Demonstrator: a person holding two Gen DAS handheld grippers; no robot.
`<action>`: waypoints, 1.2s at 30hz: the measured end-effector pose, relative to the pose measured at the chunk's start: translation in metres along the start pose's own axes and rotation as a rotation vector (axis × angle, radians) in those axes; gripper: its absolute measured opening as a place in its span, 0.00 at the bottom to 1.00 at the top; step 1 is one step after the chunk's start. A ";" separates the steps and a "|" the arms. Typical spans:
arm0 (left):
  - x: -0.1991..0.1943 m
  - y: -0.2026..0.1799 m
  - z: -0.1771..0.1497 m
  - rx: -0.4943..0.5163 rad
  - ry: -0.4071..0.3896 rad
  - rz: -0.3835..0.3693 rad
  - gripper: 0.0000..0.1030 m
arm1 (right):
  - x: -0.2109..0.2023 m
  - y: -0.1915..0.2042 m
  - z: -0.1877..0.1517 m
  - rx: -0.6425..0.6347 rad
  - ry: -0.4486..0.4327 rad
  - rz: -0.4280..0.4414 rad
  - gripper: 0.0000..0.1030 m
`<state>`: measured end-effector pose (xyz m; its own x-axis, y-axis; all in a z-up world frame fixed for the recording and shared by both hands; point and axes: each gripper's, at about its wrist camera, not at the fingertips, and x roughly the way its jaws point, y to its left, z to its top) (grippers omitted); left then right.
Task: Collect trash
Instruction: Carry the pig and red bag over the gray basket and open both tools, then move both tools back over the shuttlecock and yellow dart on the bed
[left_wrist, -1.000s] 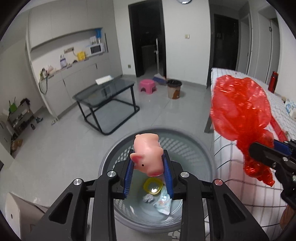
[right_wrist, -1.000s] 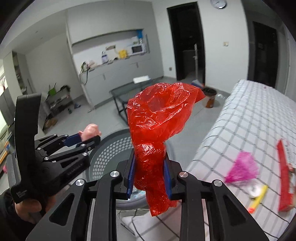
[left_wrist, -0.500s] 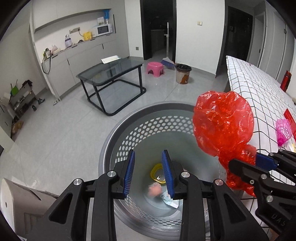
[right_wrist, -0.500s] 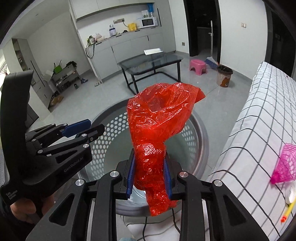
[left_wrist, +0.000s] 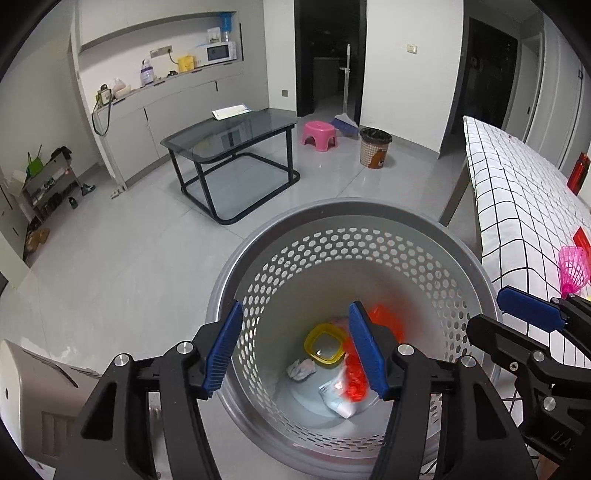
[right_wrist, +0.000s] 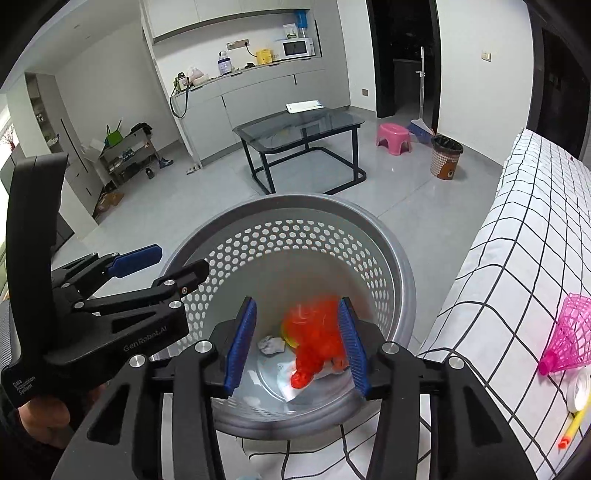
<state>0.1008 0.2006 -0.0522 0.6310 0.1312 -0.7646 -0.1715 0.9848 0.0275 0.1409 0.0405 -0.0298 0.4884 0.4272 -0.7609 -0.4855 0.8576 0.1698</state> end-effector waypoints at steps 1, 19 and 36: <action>-0.001 0.000 0.000 0.000 0.000 0.002 0.57 | -0.002 0.000 -0.001 0.001 -0.003 -0.001 0.43; -0.035 -0.026 -0.004 0.033 -0.048 -0.037 0.63 | -0.052 -0.029 -0.032 0.105 -0.080 -0.087 0.43; -0.059 -0.141 0.000 0.182 -0.097 -0.248 0.70 | -0.131 -0.141 -0.108 0.380 -0.128 -0.424 0.43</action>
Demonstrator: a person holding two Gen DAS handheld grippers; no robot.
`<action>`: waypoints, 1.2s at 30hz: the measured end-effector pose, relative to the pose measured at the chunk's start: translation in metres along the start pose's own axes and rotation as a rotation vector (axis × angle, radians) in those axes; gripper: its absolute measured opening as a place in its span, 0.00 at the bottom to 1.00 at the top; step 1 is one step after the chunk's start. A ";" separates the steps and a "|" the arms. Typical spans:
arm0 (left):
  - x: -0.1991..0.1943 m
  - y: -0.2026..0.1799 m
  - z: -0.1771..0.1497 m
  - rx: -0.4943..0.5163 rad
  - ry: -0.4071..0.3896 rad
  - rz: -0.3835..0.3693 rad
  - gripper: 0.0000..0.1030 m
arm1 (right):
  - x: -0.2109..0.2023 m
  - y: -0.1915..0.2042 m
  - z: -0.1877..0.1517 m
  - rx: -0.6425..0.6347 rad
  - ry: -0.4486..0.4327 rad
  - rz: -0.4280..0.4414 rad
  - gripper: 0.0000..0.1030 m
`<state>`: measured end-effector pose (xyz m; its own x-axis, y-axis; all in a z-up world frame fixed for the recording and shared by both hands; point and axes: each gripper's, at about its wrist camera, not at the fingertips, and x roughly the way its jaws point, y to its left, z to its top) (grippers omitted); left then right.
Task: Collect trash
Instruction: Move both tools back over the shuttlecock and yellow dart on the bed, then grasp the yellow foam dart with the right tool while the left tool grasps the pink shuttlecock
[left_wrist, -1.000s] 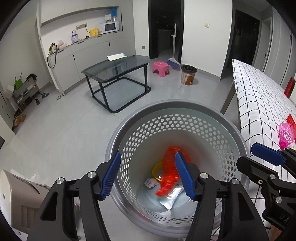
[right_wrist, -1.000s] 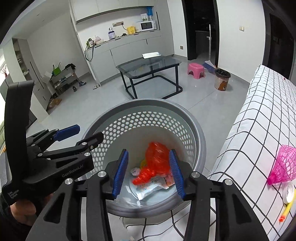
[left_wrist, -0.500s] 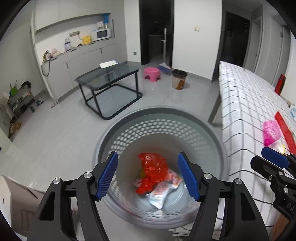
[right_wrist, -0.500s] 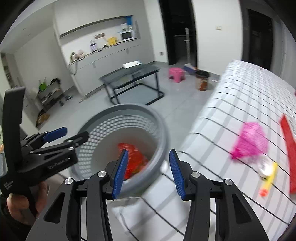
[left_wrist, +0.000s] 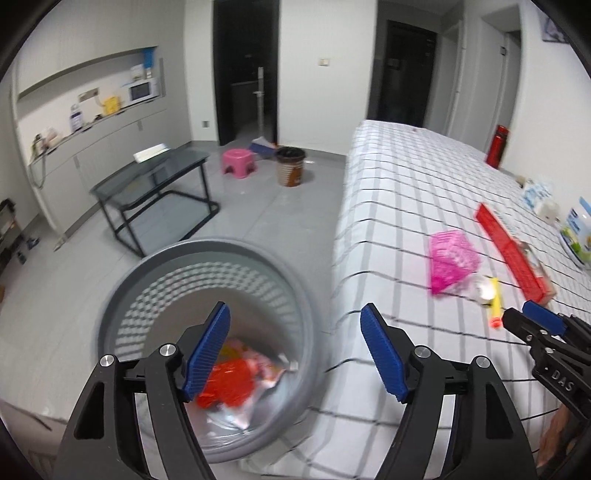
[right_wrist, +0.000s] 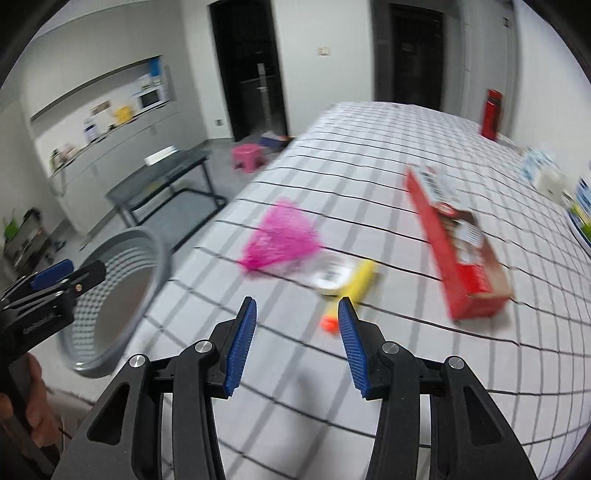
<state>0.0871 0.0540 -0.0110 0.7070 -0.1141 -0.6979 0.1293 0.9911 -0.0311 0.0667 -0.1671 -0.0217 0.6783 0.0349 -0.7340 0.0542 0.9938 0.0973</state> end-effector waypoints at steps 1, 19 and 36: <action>0.003 -0.007 0.002 0.011 0.000 -0.013 0.70 | 0.001 -0.006 -0.001 0.013 0.002 -0.011 0.43; 0.054 -0.066 0.017 0.102 0.044 -0.075 0.71 | 0.045 -0.027 0.005 0.062 0.098 -0.081 0.43; 0.062 -0.087 0.023 0.155 0.057 -0.088 0.74 | 0.040 -0.035 0.007 0.061 0.076 -0.029 0.12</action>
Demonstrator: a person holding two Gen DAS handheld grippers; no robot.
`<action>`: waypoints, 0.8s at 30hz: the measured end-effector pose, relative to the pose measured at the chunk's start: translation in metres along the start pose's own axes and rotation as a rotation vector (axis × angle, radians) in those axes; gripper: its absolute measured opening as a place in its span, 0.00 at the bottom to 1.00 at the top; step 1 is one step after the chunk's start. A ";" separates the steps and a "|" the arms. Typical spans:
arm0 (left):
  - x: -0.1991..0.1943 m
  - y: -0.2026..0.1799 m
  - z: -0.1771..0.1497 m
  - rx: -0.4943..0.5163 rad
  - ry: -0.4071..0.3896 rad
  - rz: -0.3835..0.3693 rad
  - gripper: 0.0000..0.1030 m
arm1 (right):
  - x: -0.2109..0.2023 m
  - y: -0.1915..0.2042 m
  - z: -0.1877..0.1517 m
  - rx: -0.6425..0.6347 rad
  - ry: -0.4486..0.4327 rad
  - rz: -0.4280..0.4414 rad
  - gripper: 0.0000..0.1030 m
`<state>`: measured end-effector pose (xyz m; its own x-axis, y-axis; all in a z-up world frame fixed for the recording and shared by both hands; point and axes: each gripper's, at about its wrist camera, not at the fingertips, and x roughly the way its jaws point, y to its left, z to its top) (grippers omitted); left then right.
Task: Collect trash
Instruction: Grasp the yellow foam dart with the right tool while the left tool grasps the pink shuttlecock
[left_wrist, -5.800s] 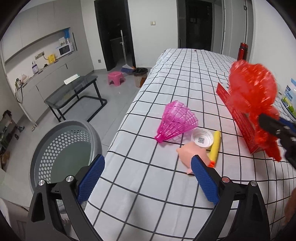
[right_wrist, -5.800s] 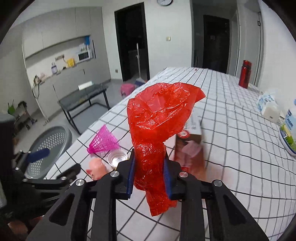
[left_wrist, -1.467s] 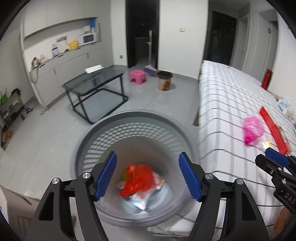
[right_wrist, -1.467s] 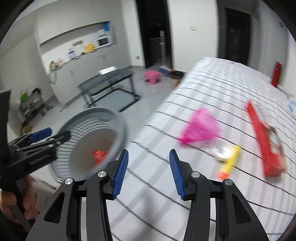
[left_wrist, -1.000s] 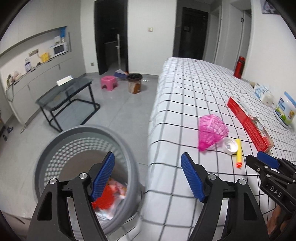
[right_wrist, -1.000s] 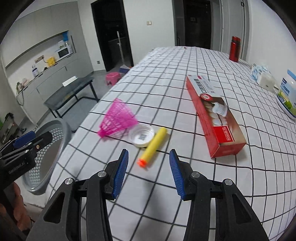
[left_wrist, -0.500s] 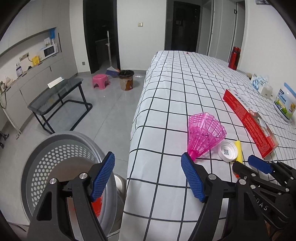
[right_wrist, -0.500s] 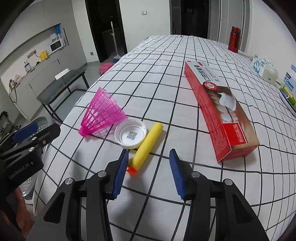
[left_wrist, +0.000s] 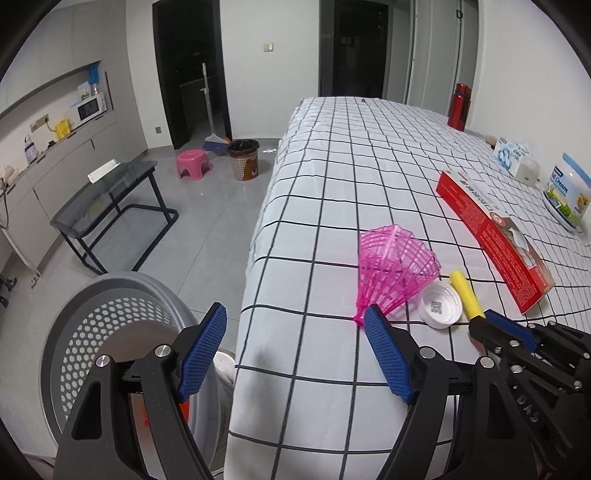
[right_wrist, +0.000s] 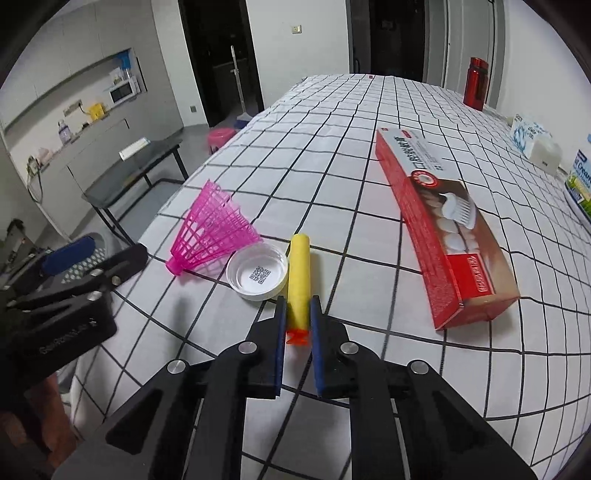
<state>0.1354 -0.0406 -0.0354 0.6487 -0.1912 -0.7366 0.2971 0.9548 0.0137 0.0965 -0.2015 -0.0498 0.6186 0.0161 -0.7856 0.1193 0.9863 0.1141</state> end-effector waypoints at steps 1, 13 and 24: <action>0.001 -0.001 0.000 0.003 0.002 -0.002 0.74 | -0.003 -0.003 0.000 0.007 -0.008 0.010 0.12; 0.021 -0.031 0.014 0.053 0.043 -0.078 0.75 | -0.021 -0.039 -0.004 0.095 -0.055 0.092 0.12; 0.040 -0.035 0.018 0.029 0.070 -0.130 0.56 | -0.019 -0.040 -0.006 0.100 -0.051 0.129 0.12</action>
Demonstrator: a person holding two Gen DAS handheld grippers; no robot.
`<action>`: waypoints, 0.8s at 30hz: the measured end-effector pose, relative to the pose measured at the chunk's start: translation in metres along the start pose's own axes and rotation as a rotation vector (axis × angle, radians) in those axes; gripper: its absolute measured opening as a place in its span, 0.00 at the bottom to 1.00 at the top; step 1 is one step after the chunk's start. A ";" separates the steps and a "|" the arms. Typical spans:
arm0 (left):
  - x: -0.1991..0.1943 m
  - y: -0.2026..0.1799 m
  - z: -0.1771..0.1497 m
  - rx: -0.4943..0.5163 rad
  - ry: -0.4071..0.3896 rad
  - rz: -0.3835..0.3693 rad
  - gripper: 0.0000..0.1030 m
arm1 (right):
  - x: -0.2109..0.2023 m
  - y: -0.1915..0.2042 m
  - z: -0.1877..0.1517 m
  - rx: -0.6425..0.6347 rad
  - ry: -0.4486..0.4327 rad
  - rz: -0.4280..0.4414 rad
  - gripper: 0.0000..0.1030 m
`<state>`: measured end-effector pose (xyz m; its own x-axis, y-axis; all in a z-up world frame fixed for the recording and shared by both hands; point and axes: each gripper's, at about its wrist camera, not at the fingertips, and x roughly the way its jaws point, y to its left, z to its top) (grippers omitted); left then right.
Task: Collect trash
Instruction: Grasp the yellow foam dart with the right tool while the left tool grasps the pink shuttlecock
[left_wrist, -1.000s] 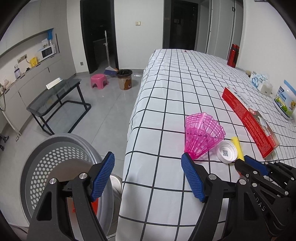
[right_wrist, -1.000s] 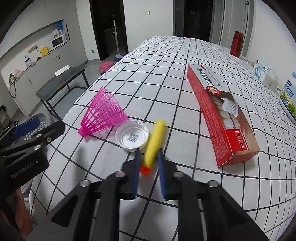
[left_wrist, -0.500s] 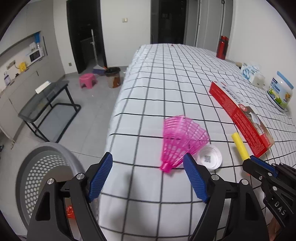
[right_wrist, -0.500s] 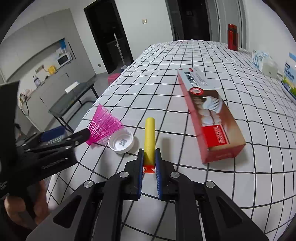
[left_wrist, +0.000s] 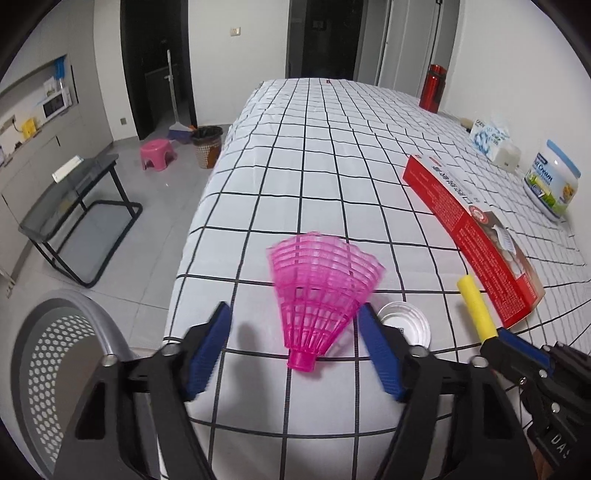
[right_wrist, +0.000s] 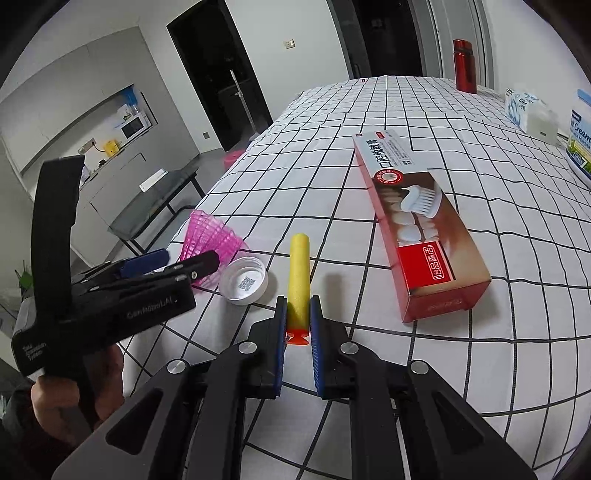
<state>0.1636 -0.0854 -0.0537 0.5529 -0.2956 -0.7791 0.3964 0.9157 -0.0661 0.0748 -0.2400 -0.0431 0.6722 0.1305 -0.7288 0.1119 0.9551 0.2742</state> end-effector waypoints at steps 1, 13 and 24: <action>0.002 0.001 0.000 -0.004 0.006 -0.009 0.53 | 0.000 0.000 0.000 0.000 0.001 0.001 0.12; -0.018 0.004 -0.007 -0.005 -0.039 -0.015 0.38 | -0.003 0.003 -0.001 -0.011 -0.005 -0.004 0.12; -0.081 0.024 -0.019 -0.022 -0.145 0.041 0.38 | -0.030 0.030 -0.003 -0.044 -0.045 0.027 0.12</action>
<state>0.1146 -0.0341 -0.0044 0.6692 -0.2926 -0.6830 0.3560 0.9331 -0.0509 0.0562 -0.2148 -0.0152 0.7068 0.1454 -0.6923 0.0615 0.9623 0.2650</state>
